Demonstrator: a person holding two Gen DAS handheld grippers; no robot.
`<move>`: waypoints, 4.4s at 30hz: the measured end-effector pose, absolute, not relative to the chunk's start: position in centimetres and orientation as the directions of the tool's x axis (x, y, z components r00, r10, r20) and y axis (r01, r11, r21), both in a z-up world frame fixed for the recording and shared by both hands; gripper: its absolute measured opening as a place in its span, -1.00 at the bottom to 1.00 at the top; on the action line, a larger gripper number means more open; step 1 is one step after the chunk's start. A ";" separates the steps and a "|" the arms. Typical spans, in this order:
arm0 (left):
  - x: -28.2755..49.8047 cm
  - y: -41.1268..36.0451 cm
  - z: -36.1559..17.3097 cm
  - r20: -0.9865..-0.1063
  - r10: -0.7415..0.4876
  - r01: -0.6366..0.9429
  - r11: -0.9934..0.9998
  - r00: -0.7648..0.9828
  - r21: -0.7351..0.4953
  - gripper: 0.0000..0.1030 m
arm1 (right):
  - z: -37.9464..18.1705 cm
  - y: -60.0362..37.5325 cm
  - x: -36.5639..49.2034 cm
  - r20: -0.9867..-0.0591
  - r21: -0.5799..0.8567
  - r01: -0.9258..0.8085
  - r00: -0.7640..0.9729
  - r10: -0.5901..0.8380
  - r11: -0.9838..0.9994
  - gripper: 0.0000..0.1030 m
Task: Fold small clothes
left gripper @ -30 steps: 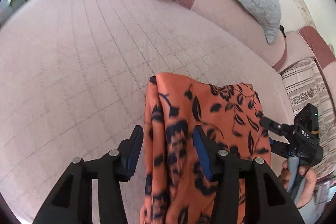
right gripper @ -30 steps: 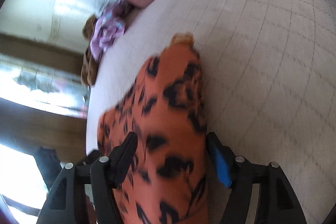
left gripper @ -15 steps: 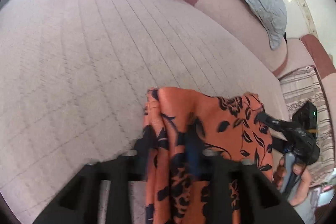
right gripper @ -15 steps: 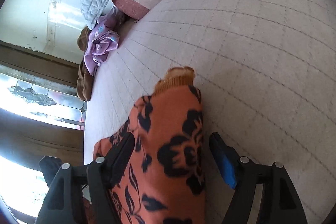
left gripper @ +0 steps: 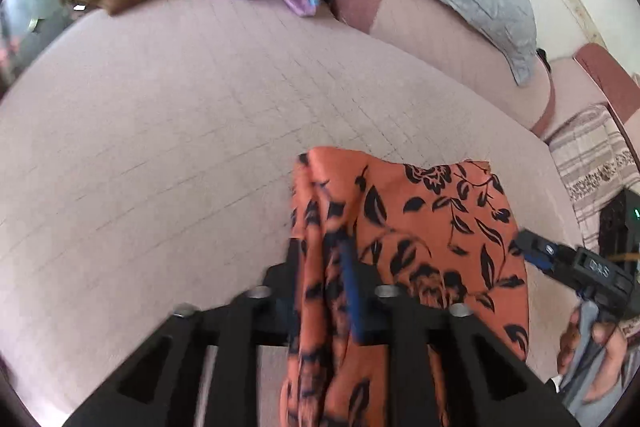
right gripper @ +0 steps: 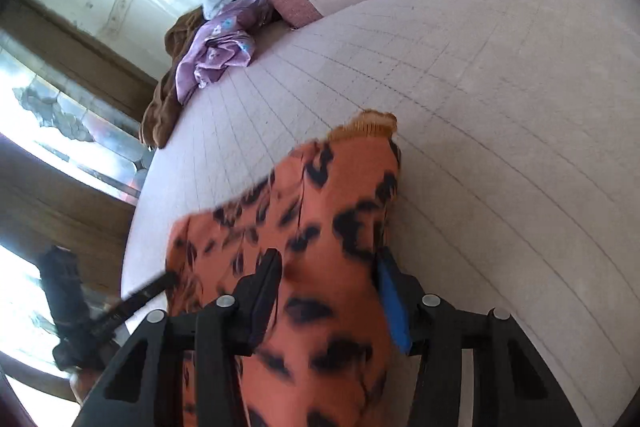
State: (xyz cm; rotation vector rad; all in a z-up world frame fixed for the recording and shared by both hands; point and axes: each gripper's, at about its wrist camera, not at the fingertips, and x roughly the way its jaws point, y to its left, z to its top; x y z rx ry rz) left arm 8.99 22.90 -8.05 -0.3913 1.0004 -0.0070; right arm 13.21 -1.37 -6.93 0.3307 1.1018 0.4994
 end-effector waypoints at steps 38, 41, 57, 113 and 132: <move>-0.1 17.9 -10.7 -0.876 -0.042 -0.121 0.986 0.481 -0.113 -0.45 | -9.8 -2.4 -0.4 -0.788 0.478 -0.280 0.282 0.547 0.833 0.01; -0.3 18.5 -10.9 -0.866 -0.070 -0.145 0.976 0.496 -0.162 -0.45 | -9.7 -2.4 -0.4 -0.792 0.469 -0.287 0.283 0.542 0.835 -0.04; 0.1 21.4 -12.2 -0.845 -0.223 -0.186 0.918 0.486 -0.349 -0.33 | -8.8 -6.1 2.2 -0.671 0.653 -0.181 0.310 0.673 0.735 0.39; 4.4 16.8 -10.7 -0.869 -0.033 -0.116 0.988 0.494 -0.103 -0.19 | -9.1 -2.9 5.8 -0.772 0.531 -0.189 0.295 0.563 0.826 0.53; 4.1 17.2 -10.9 -0.853 -0.063 -0.102 0.985 0.519 -0.136 -0.19 | -8.5 -4.2 3.5 -0.707 0.594 -0.168 0.357 0.610 0.787 0.47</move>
